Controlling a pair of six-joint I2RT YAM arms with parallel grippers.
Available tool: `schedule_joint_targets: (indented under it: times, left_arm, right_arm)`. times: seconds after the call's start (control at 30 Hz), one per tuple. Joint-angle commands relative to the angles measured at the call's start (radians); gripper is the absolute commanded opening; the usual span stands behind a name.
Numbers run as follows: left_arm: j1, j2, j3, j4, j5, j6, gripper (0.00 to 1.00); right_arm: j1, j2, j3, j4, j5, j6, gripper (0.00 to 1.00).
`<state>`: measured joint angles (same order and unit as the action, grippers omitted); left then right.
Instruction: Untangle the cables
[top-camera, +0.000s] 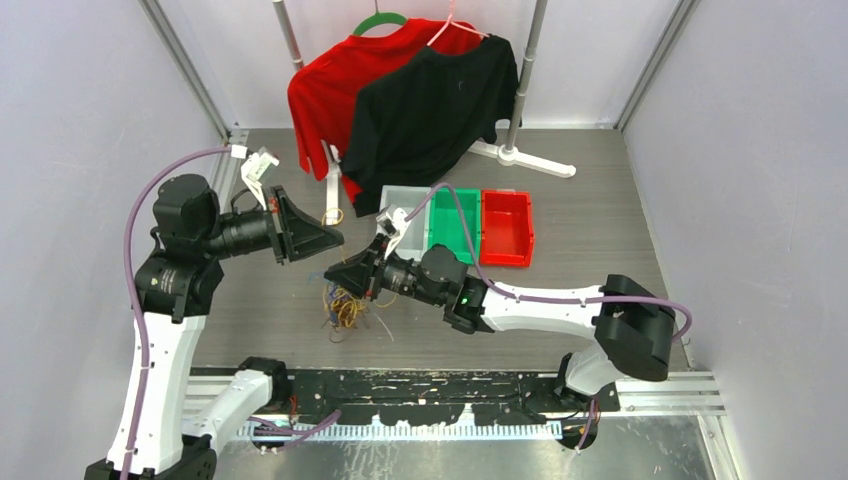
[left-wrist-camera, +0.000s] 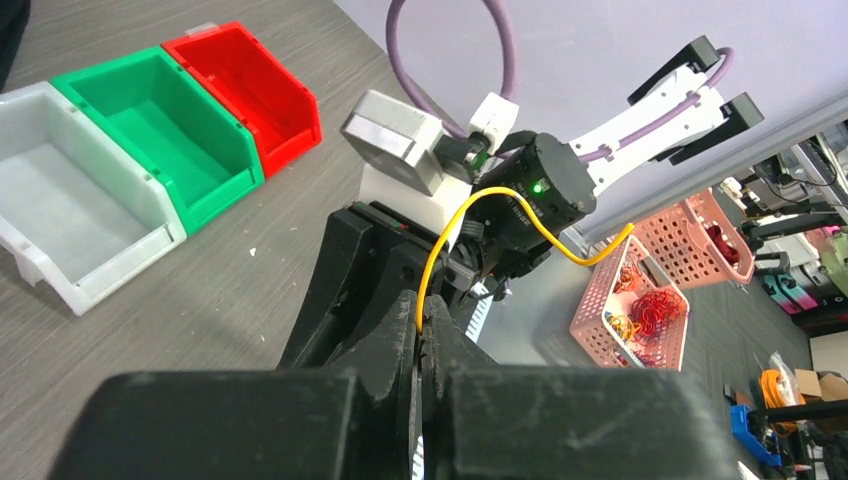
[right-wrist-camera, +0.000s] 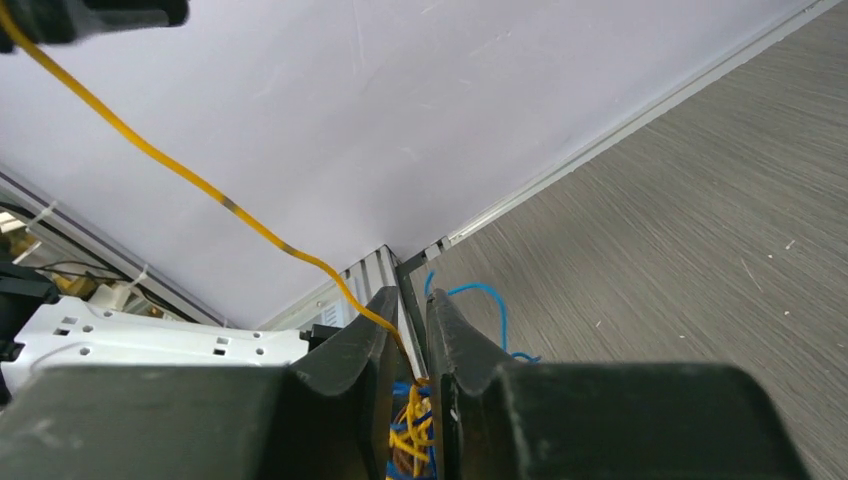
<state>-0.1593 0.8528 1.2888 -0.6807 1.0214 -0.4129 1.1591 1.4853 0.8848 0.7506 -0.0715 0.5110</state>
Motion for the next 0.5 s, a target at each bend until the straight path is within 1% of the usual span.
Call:
schedule_joint_targets:
  times: [0.0,0.27,0.47]
  left_arm:
    - [-0.003,-0.004,0.081,0.11,0.029,-0.041,0.0]
    - [-0.003,0.034,0.161,0.131,0.019,-0.068,0.0]
    - [-0.003,0.066,0.241,0.124,0.001,-0.033,0.0]
  right_arm:
    - [0.005,0.036,-0.024,0.045,0.021,0.036,0.23]
    - [0.005,0.108,-0.061,0.089,0.057,0.057,0.24]
    - [0.005,0.145,-0.099,0.123,0.11,0.064,0.31]
